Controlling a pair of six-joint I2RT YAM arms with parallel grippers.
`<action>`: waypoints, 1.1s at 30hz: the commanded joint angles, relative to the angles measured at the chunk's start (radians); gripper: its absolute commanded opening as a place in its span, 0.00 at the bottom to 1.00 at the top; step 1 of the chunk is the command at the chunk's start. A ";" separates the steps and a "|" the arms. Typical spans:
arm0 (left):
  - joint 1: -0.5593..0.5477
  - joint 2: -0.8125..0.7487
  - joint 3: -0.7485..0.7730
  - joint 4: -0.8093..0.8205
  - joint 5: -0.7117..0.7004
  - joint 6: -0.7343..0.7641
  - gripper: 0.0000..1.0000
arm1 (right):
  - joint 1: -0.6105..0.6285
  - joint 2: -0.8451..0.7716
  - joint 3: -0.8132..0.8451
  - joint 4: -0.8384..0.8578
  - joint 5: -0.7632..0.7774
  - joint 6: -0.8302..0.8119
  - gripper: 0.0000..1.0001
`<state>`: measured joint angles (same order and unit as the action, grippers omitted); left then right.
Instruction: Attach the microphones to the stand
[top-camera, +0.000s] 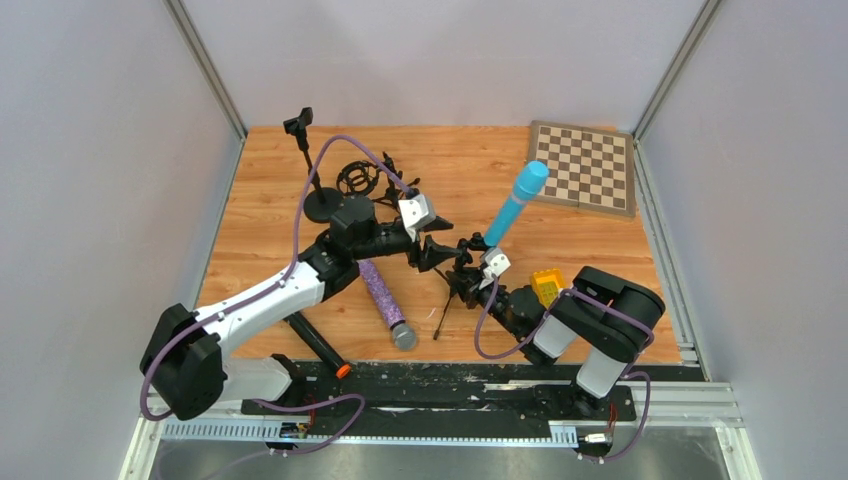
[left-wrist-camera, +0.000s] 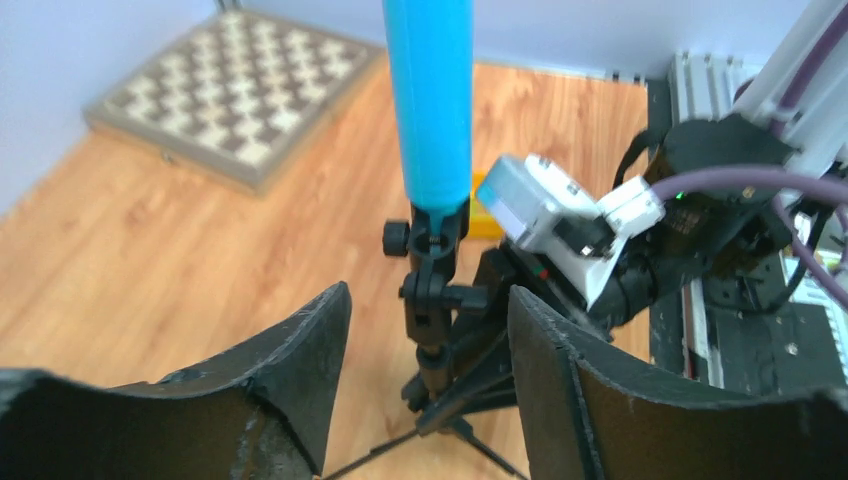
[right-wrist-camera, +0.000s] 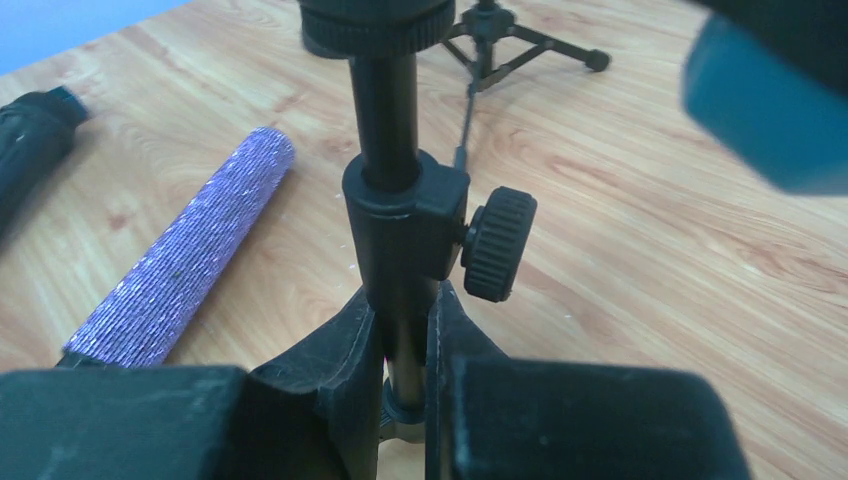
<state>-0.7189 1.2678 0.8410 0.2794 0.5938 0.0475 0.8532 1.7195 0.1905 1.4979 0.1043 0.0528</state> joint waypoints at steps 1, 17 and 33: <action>0.004 -0.055 0.056 0.191 0.046 0.020 0.73 | -0.034 0.057 -0.054 0.148 0.168 0.082 0.00; 0.008 0.064 0.231 0.101 0.123 -0.034 0.37 | -0.034 0.053 -0.067 0.148 0.167 0.083 0.00; -0.002 0.246 0.256 0.062 0.212 -0.011 0.00 | -0.034 0.057 -0.066 0.148 0.181 0.088 0.00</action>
<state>-0.7132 1.5143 1.1076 0.3077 0.7807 0.0357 0.8429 1.7218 0.1818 1.5009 0.1680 0.0883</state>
